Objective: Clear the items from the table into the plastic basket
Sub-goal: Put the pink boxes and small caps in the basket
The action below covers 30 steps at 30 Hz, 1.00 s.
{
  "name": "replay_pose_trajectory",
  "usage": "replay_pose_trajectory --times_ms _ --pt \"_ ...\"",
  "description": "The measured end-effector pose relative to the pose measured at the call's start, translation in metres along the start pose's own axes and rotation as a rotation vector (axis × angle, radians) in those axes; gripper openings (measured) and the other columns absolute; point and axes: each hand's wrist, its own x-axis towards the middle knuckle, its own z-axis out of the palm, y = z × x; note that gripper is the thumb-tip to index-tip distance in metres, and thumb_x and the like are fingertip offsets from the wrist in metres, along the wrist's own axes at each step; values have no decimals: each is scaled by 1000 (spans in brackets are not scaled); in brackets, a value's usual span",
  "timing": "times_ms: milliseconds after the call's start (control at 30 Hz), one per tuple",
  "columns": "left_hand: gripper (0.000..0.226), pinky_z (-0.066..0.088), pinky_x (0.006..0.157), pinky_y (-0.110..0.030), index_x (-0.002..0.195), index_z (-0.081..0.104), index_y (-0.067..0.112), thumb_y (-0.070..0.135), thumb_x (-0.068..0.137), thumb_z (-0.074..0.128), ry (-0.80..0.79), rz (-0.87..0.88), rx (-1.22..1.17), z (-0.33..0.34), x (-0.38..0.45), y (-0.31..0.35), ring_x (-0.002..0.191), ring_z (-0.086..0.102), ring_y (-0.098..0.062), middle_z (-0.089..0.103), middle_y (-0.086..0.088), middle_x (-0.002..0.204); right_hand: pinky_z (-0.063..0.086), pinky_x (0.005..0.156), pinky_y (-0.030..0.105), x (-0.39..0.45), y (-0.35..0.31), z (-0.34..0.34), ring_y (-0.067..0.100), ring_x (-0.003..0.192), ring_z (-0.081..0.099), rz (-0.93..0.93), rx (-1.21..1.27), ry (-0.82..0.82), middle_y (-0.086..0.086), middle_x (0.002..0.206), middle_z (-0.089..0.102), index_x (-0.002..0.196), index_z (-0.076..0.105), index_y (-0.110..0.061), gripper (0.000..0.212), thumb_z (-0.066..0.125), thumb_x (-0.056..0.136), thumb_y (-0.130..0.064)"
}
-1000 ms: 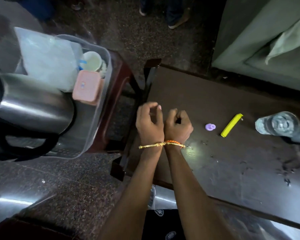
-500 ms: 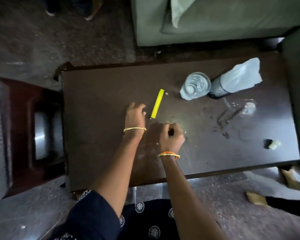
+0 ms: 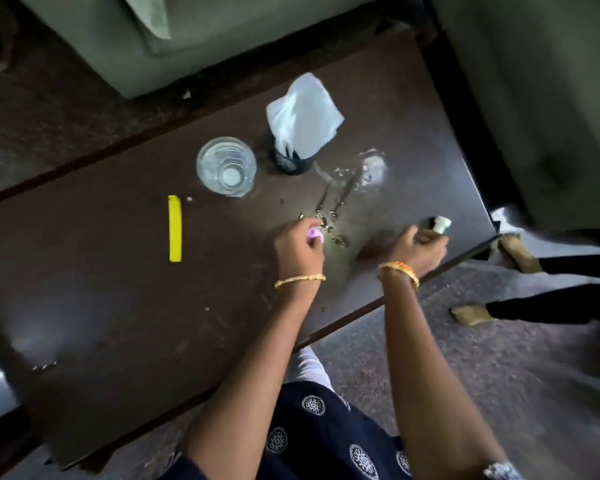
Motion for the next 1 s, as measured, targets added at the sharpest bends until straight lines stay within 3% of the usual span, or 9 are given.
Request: replay_pose_trajectory --times_ms 133,267,367,500,567,667,767,867,1000 --pt "27 46 66 -23 87 68 -1 -15 74 48 -230 -3 110 42 21 16 70 61 -23 67 -14 81 39 95 38 59 2 9 41 109 51 142 -146 -4 26 121 45 116 45 4 45 64 82 -19" --pt "32 49 82 -39 100 65 2 -10 79 45 -361 77 374 63 34 20 96 60 -33 61 -18 109 41 96 41 76 11 21 41 111 50 179 -265 -55 22 124 42 120 41 -2 45 61 84 -20" --pt "41 48 87 -41 109 61 8 -11 75 47 -427 207 470 74 30 18 108 51 -31 52 -14 117 41 89 38 76 14 27 39 105 52 126 -230 -57 21 122 42 119 46 -6 35 55 86 -13" --pt "51 46 94 -43 119 50 11 15 69 58 -514 458 539 90 4 8 114 45 -33 44 -15 127 38 78 28 62 27 20 36 95 55 -71 -141 -120 26 110 49 112 56 0 28 55 86 -7" --pt "58 44 95 -45 127 44 13 18 72 62 -586 492 623 98 -8 -1 118 42 -33 40 -15 133 35 73 23 50 35 15 36 93 55 -186 -73 -138 28 106 52 111 58 3 27 58 86 -7" --pt "56 46 89 -47 130 43 14 7 77 58 -567 469 657 109 -8 -8 114 44 -35 43 -15 131 33 69 15 41 37 18 35 91 57 -233 -14 -146 27 105 54 111 58 4 26 58 88 -10" --pt "36 47 82 -47 122 53 9 8 86 53 -537 456 590 113 -3 -7 103 50 -37 52 -18 118 32 68 8 36 38 19 30 87 58 -261 16 -167 25 104 56 109 59 3 25 60 87 -9" --pt "20 46 81 -47 101 62 -1 11 91 50 -494 424 500 110 1 -7 94 55 -37 58 -21 100 33 64 6 24 41 17 15 76 52 -257 20 -237 22 103 57 108 60 1 24 62 86 -9" --pt "23 45 85 -44 104 62 -4 -2 85 50 -459 349 409 95 -1 -7 99 53 -37 57 -22 103 36 60 0 10 42 13 -9 71 53 -209 71 -266 19 101 57 108 61 -1 23 62 86 -9"
